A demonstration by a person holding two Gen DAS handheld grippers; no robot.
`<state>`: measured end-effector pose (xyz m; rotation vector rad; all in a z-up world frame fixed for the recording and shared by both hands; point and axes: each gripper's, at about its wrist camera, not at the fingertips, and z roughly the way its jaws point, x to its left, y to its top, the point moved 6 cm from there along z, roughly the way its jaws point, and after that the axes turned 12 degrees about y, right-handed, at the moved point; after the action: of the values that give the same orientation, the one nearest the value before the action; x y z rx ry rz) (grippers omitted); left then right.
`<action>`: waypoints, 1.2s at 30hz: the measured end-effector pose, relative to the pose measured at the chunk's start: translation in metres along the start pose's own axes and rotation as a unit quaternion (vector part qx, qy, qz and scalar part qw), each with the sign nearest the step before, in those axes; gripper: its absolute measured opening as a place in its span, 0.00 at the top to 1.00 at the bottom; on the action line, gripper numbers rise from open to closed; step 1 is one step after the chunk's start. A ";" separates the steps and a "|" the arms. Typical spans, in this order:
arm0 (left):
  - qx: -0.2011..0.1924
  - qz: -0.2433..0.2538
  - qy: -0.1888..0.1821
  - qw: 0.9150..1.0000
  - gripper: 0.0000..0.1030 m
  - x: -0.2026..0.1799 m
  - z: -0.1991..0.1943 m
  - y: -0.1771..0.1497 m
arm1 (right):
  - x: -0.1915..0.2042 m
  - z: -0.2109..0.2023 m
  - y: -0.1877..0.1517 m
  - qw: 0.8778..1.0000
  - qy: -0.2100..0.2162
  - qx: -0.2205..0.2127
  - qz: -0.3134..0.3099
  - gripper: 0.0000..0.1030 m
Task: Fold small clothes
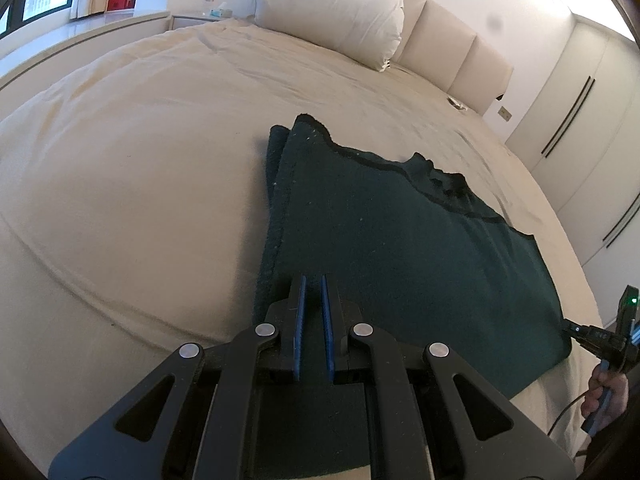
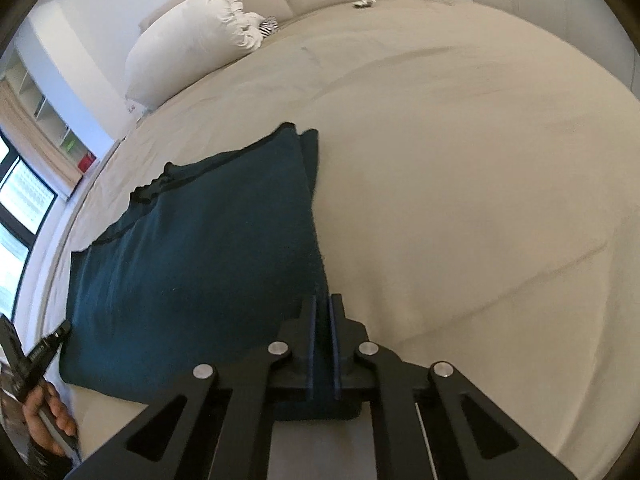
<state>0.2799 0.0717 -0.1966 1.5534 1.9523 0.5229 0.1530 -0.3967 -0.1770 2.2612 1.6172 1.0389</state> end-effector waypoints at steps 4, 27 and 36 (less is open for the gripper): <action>0.008 0.004 0.007 1.000 0.93 0.003 0.003 -0.002 | -0.004 0.000 -0.001 1.000 0.006 -0.002 0.012 0.94; 0.017 -0.001 -0.001 1.000 0.93 0.011 0.006 -0.008 | 0.055 -0.007 0.008 0.995 0.084 -0.039 -0.038 0.77; 0.028 -0.042 -0.001 0.999 0.91 0.037 -0.006 -0.008 | 0.027 0.015 0.003 0.997 0.068 -0.028 0.015 0.74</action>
<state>0.2643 0.1057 -0.2047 1.4973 2.0360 0.4354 0.1691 -0.3699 -0.1752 2.2288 1.5859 1.2544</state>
